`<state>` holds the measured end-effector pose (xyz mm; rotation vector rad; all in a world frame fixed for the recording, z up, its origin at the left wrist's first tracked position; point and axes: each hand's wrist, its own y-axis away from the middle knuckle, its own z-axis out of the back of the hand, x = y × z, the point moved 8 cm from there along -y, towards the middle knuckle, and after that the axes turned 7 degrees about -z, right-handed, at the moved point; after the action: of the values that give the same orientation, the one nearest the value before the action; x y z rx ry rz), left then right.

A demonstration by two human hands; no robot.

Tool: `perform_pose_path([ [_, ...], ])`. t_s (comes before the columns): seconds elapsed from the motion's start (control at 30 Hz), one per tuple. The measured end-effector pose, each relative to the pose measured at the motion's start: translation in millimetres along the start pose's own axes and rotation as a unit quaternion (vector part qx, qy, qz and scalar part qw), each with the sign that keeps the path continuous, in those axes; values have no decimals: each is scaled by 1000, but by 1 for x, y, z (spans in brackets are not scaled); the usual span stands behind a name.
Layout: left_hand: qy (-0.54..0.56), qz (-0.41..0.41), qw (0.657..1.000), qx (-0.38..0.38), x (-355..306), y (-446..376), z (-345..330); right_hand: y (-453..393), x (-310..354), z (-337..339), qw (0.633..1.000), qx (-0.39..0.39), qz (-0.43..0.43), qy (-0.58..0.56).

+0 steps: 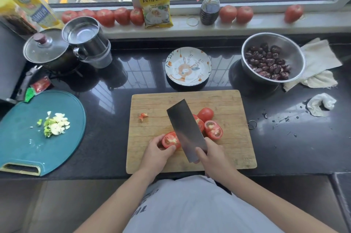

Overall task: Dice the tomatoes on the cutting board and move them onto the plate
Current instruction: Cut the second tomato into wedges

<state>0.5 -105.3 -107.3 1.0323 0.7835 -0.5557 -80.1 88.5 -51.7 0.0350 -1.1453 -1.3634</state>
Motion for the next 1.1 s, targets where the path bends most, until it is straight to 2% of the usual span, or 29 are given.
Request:
perform_pose_path([
  [0.5,-27,-17,999,9,1,0,0,-13,13,-13,998,10,-7,-58],
  [0.7,-20,-12,1000,4,-1,2,1,-3,-7,-16,999,23,-21,-25],
  [0.9,-37,-26,999,12,-6,2,3,-16,18,-15,998,6,0,-59],
  [1.1,-49,-24,998,14,-3,0,1,-9,3,-21,997,33,-14,-71],
])
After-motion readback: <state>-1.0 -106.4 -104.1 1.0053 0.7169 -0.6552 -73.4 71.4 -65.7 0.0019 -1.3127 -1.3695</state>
